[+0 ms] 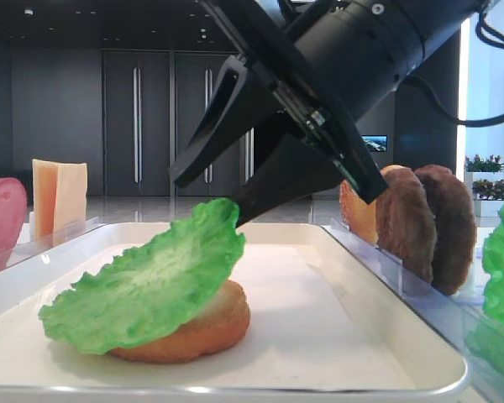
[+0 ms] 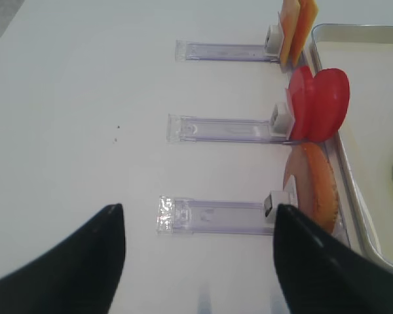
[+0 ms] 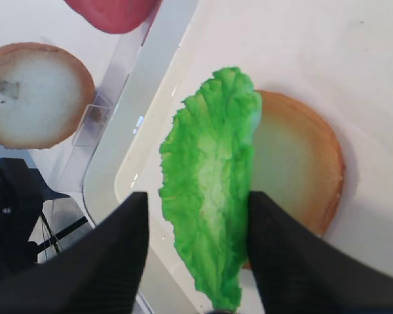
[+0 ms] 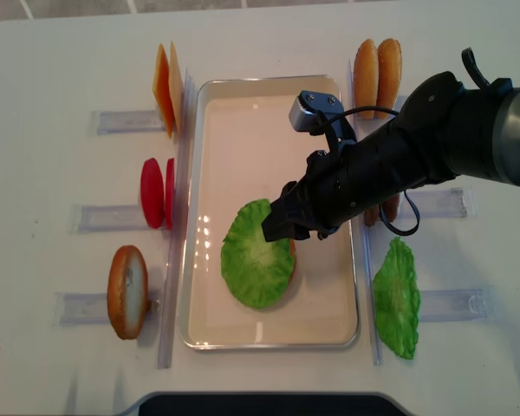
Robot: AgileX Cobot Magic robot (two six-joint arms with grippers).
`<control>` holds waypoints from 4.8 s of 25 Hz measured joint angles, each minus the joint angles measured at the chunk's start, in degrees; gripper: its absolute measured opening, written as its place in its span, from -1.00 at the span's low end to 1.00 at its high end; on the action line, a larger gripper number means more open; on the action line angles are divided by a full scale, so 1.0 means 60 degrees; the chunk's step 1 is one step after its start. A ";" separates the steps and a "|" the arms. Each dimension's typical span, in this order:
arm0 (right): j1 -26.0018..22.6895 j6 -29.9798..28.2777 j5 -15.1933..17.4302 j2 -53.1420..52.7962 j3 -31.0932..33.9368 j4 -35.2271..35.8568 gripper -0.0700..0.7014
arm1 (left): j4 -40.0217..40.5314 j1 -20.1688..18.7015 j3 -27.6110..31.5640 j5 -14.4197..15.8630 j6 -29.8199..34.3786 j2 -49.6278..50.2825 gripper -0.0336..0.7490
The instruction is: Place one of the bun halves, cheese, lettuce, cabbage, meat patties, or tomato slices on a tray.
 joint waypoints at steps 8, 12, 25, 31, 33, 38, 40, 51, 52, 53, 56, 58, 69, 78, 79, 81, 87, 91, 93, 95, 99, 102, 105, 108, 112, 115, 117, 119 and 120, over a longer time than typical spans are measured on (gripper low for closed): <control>0.0000 -0.0050 -0.0253 -0.0261 0.0000 -0.0340 0.43 | -0.0002 0.0000 0.0000 0.0000 0.0000 0.0000 0.45; 0.0000 -0.0007 -0.0436 -0.0639 0.0000 -0.0685 0.46 | -0.0011 0.0000 0.0000 0.0000 0.0000 0.0000 0.45; 0.0000 0.3154 -0.0632 -0.2719 0.0000 -0.5156 0.46 | -0.0011 0.0000 0.0000 0.0000 0.0000 0.0000 0.45; 0.0000 0.6448 -0.0313 -0.3839 -0.0088 -0.9218 0.46 | -0.0013 0.0000 0.0000 0.0000 0.0000 0.0000 0.45; 0.0000 0.7587 0.0360 -0.3982 -0.0356 -1.0656 0.46 | -0.0013 0.0000 0.0000 0.0000 0.0000 0.0000 0.45; 0.0000 0.9185 0.1905 -0.4007 -0.1164 -1.2727 0.46 | -0.0013 0.0000 0.0000 0.0000 0.0000 0.0000 0.45; 0.0000 0.9457 0.2208 -0.4007 -0.1330 -1.2923 0.46 | -0.0021 0.0000 0.0000 0.0000 0.0000 0.0000 0.45; -0.2125 1.0263 0.2615 -0.4007 -0.1389 -1.3537 0.46 | -0.0021 0.0000 0.0000 0.0000 0.0000 0.0000 0.45; -0.2556 1.0168 0.2626 -0.4007 -0.1389 -1.3527 0.45 | -0.0021 0.0000 0.0000 0.0000 0.0000 0.0000 0.45; -0.3088 1.0087 0.2626 -0.4007 -0.1389 -1.3442 0.45 | -0.0021 0.0000 0.0000 0.0000 0.0000 0.0000 0.45; -0.4576 0.9899 0.2608 -0.4007 -0.1389 -1.3158 0.45 | -0.0021 0.0000 0.0000 0.0000 0.0000 0.0000 0.45; -0.5203 0.9770 0.2608 -0.4007 -0.1389 -1.3063 0.45 | -0.0021 0.0000 0.0000 0.0000 0.0000 0.0000 0.45; -0.5568 0.9412 0.2478 -0.5320 -0.1389 -1.3038 0.44 | -0.0021 0.0000 0.0000 0.0000 0.0000 0.0000 0.45; -0.5267 0.9269 0.2749 -0.8666 -0.1389 -1.3276 0.44 | -0.0021 0.0000 0.0000 0.0000 0.0000 0.0000 0.45; -0.5248 0.9240 0.2772 -0.9199 -0.1378 -1.3276 0.44 | -0.0021 0.0000 0.0000 0.0000 0.0000 0.0000 0.45; -0.5225 0.9192 0.2784 -1.0015 -0.1284 -1.3287 0.44 | -0.0021 0.0000 0.0000 0.0000 0.0000 0.0000 0.45; -0.5208 0.9097 0.2820 -1.2112 -0.0547 -1.3287 0.44 | -0.0021 0.0000 0.0000 0.0000 0.0000 0.0000 0.45; -0.5208 0.9005 0.2820 -1.3424 0.0179 -1.3143 0.44 | -0.0021 0.0000 0.0000 0.0000 0.0000 0.0000 0.45; -0.5208 0.8908 0.2773 -1.4067 0.0566 -1.3012 0.44 | -0.0021 0.0000 0.0000 0.0000 0.0000 0.0000 0.45; -0.5208 0.8783 0.2708 -1.4752 0.0950 -1.2867 0.44 | -0.0021 0.0000 0.0000 0.0000 0.0000 0.0000 0.45; -0.5208 0.8599 0.2719 -1.5914 0.1594 -1.2777 0.44 | -0.0021 0.0000 0.0000 0.0000 0.0000 0.0000 0.45; -0.5208 0.8522 0.2805 -1.6666 0.1930 -1.2657 0.44 | -0.0021 0.0000 0.0000 0.0000 0.0000 0.0000 0.45; -0.5208 0.8468 0.2911 -1.7016 0.2208 -1.2450 0.44 | -0.0021 0.0000 0.0000 0.0000 0.0000 0.0000 0.45; -0.5208 0.8445 0.3256 -1.7035 0.2398 -1.2240 0.44 | -0.0021 0.0000 0.0000 0.0000 0.0000 0.0000 0.45; -0.5208 0.8445 0.3578 -1.7035 0.2907 -1.1901 0.44 | -0.0021 0.0000 0.0000 0.0000 0.0000 0.0000 0.45; -0.5208 0.8445 0.3651 -1.7035 0.3610 -1.1649 0.44 | -0.0021 0.0000 0.0000 0.0000 0.0000 0.0000 0.45; -0.5208 0.8431 0.3711 -1.7035 0.4038 -1.1628 0.44 | -0.0021 0.0000 0.0000 0.0000 0.0000 0.0000 0.45; -0.5208 0.8410 0.3894 -1.7035 0.4171 -1.1628 0.44 | -0.0021 0.0000 0.0000 0.0000 0.0000 0.0000 0.45; -0.5208 0.8410 0.3930 -1.7035 0.4228 -1.1638 0.43 | -0.0021 0.0000 0.0000 0.0000 0.0000 0.0000 0.45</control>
